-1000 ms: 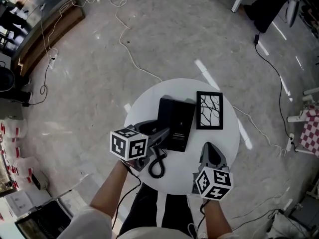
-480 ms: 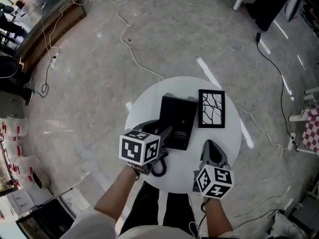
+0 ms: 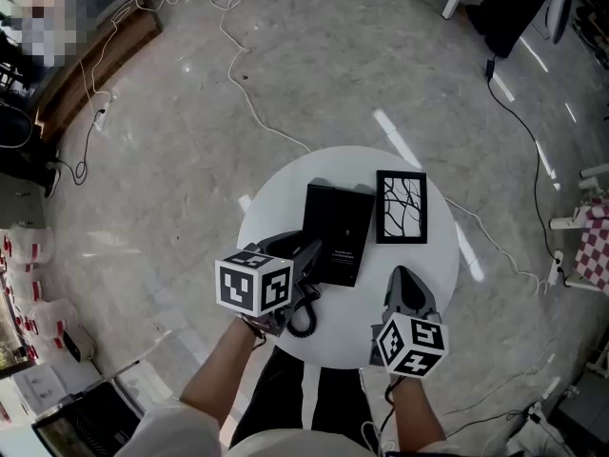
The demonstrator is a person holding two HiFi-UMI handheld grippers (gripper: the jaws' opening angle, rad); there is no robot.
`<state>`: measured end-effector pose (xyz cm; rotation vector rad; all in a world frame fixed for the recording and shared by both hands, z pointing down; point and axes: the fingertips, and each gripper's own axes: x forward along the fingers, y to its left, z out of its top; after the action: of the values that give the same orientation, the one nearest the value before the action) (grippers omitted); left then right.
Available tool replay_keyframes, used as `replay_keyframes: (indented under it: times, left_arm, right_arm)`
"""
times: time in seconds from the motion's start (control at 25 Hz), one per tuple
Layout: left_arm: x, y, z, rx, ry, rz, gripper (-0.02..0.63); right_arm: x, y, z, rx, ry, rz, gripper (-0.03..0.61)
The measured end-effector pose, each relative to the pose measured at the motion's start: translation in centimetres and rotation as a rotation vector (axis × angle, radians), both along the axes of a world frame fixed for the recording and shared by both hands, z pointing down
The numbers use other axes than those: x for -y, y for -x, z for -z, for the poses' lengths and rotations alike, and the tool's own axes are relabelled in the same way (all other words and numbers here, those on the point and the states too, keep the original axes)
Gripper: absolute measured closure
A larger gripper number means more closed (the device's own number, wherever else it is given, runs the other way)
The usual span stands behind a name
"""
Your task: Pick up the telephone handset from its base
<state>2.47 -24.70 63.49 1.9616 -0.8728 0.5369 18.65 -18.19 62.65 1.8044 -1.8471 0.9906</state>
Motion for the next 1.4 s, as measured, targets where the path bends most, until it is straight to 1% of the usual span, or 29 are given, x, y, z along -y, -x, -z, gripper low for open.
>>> replay_keyframes:
  times: [0.4,0.6,0.68,0.72,0.76,0.84,1.04,1.08,1.16,1.2,1.28,1.4]
  left_arm:
    - [-0.4,0.5,0.6,-0.099,0.024,0.029,0.504]
    - [-0.7,0.9,0.7,-0.216,0.048,0.039,0.523]
    - [-0.9,1.1,0.7,-0.239,0.053,0.038,0.528]
    - [-1.0,1.1,0.6,-0.237,0.051,0.037,0.528]
    - [-1.0,1.0,0.6,-0.224,0.047,0.034,0.526]
    - [-0.9,0.7,0.5,-0.170,0.035,0.027,0.520]
    - [-0.6,-0.1,0.6,0.049,0.021,0.024,0.506]
    - [-0.6,-0.3,0.5,0.090,0.016,0.019,0.492]
    - [-0.6,-0.8,0.0,0.159,0.010,0.010,0.427]
    - [-0.6,-0.9,-0.5,0.184,0.016,0.014,0.404]
    - [-0.5,-0.7,-1.0,0.205,0.032,0.025,0.396]
    - [-0.3,-0.6,-0.9,0.190,0.033,0.034,0.401]
  right_arm:
    - [0.3,0.8,0.2,0.002,-0.003,0.011,0.556]
    - [0.4,1.1,0.1,0.003,-0.002,0.014,0.556]
    - [0.3,1.2,0.1,0.002,0.000,0.014,0.556]
    - [0.3,1.2,0.1,0.001,0.000,0.014,0.555]
    - [0.3,1.3,0.0,0.001,0.001,0.014,0.556]
    - [0.3,1.3,0.0,0.000,0.001,0.015,0.555]
    - [0.3,1.7,0.1,0.005,0.001,0.022,0.555]
    - [0.2,1.8,0.1,0.006,0.002,0.024,0.556]
    - [0.2,2.1,0.1,0.008,0.002,0.029,0.555]
    - [0.1,2.1,0.1,0.008,0.002,0.030,0.556]
    - [0.0,2.1,0.0,0.007,0.001,0.031,0.555]
    - [-0.1,1.6,0.1,0.000,0.002,0.029,0.555]
